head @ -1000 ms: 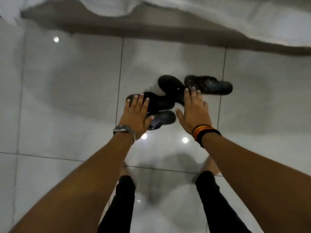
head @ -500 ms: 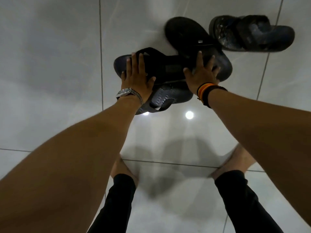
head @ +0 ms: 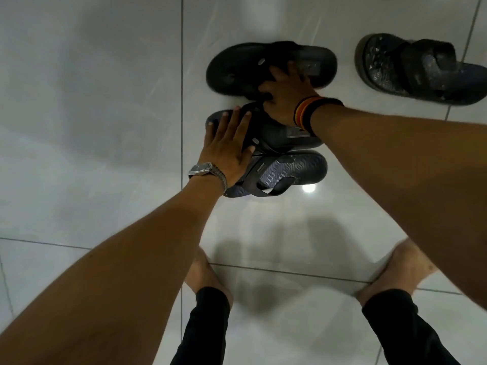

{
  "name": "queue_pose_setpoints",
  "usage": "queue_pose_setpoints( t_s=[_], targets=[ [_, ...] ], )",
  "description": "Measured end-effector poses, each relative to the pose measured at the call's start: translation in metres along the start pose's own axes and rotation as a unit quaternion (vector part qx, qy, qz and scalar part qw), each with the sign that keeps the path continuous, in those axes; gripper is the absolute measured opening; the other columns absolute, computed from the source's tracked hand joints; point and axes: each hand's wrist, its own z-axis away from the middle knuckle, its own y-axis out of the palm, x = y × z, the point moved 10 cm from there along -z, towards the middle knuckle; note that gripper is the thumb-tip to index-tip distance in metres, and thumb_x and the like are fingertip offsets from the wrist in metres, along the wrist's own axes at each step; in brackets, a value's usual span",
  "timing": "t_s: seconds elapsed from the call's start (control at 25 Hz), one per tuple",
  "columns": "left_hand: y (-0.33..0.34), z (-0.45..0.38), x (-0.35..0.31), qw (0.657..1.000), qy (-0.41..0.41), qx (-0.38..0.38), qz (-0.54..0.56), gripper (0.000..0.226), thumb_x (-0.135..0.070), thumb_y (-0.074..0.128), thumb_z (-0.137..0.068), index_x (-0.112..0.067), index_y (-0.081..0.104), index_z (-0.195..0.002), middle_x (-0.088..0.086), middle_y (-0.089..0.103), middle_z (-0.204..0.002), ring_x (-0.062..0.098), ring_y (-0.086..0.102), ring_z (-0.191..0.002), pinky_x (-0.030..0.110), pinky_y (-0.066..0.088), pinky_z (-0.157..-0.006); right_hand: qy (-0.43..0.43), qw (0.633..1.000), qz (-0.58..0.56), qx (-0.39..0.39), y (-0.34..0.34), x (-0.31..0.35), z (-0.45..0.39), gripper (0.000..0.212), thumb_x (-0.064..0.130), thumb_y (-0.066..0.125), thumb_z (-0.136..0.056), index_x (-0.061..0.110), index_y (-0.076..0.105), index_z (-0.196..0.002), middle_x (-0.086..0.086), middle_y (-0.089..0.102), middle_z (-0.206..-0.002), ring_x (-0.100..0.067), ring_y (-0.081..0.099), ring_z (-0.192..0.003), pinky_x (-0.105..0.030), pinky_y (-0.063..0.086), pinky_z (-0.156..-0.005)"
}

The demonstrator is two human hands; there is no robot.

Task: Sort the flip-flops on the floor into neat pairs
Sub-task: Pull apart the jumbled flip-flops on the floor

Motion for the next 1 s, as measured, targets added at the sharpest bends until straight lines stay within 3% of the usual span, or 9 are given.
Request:
queue_pose_setpoints(
  t_s=[0.12, 0.2, 0.36, 0.48, 0.6, 0.68, 0.84, 1.0],
  targets=[
    [-0.037, -0.001, 0.016, 0.994, -0.061, -0.072, -0.052, 0.073, -0.037, 0.035, -0.099, -0.013, 0.001, -0.16, 0.012, -0.003, -0.168, 0.03, -0.002, -0.155, 0.057, -0.002, -0.123, 0.081, 0.988, -0.102, -0.086, 0.007, -0.005, 0.046, 0.061, 0.035, 0.05, -0.097, 0.02, 0.034, -0.154, -0.015, 0.012, -0.169, -0.045, 0.007, -0.154, -0.061, 0.018, -0.121],
    [-0.059, -0.02, 0.021, 0.994, -0.041, -0.084, -0.058, 0.078, -0.029, 0.042, -0.096, -0.01, 0.0, -0.159, 0.014, -0.003, -0.167, 0.03, -0.002, -0.155, 0.056, 0.001, -0.123, 0.148, 0.971, -0.145, -0.119, 0.031, -0.005, 0.089, 0.07, 0.038, 0.051, -0.097, 0.014, 0.025, -0.157, -0.018, 0.01, -0.168, -0.044, 0.007, -0.154, -0.058, 0.018, -0.123],
    [-0.067, -0.091, 0.018, 0.993, 0.073, 0.008, -0.097, 0.075, -0.02, 0.042, -0.096, -0.011, 0.003, -0.159, 0.01, 0.0, -0.168, 0.028, 0.003, -0.155, 0.047, 0.01, -0.125, 0.238, 0.945, -0.212, -0.076, 0.095, 0.024, 0.123, 0.085, 0.048, 0.051, -0.096, 0.004, 0.014, -0.159, -0.024, 0.005, -0.168, -0.047, 0.005, -0.153, -0.062, 0.019, -0.121],
    [-0.043, -0.11, 0.016, 0.991, 0.04, 0.11, -0.062, 0.068, -0.021, 0.035, -0.102, -0.014, -0.001, -0.159, 0.006, -0.003, -0.168, 0.026, 0.002, -0.155, 0.043, 0.009, -0.125, 0.3, 0.924, -0.231, -0.052, 0.105, 0.025, 0.104, 0.094, 0.06, 0.043, -0.096, 0.002, 0.005, -0.159, -0.024, -0.007, -0.167, -0.048, -0.005, -0.153, -0.062, 0.008, -0.122],
    [-0.031, -0.088, 0.027, 0.995, -0.02, 0.093, -0.012, 0.068, -0.024, 0.033, -0.102, -0.011, -0.002, -0.159, 0.008, -0.004, -0.168, 0.027, 0.002, -0.155, 0.045, 0.01, -0.125, 0.322, 0.924, -0.197, -0.06, 0.08, 0.005, 0.081, 0.103, 0.069, 0.04, -0.092, 0.003, -0.001, -0.159, -0.025, -0.013, -0.166, -0.051, -0.011, -0.151, -0.061, 0.002, -0.123],
    [-0.018, -0.06, 0.038, 0.995, -0.053, 0.081, -0.019, 0.066, -0.028, 0.029, -0.103, -0.011, 0.0, -0.159, 0.009, -0.004, -0.168, 0.026, 0.002, -0.155, 0.046, 0.005, -0.125, 0.295, 0.94, -0.154, -0.068, 0.058, -0.014, 0.068, 0.108, 0.072, 0.044, -0.089, 0.006, -0.003, -0.16, -0.022, -0.015, -0.167, -0.051, -0.014, -0.151, -0.061, 0.002, -0.123],
    [0.025, 0.017, 0.048, 0.985, -0.124, 0.12, -0.02, 0.066, -0.034, 0.027, -0.104, -0.016, -0.003, -0.16, 0.006, -0.008, -0.168, 0.024, -0.001, -0.155, 0.049, -0.003, -0.125, 0.129, 0.99, -0.047, -0.021, 0.026, -0.022, 0.032, 0.11, 0.071, 0.053, -0.084, 0.014, -0.001, -0.161, -0.016, -0.016, -0.168, -0.048, -0.017, -0.151, -0.062, 0.004, -0.121],
    [0.041, 0.043, 0.056, 0.984, -0.126, 0.123, 0.013, 0.071, -0.027, 0.035, -0.102, -0.019, -0.006, -0.159, 0.004, -0.011, -0.168, 0.026, -0.003, -0.155, 0.047, 0.003, -0.125, 0.005, 0.999, 0.026, 0.04, 0.022, 0.017, 0.006, 0.11, 0.06, 0.064, -0.083, 0.018, 0.0, -0.161, -0.011, -0.017, -0.169, -0.046, -0.018, -0.152, -0.064, 0.01, -0.121]
  ],
)
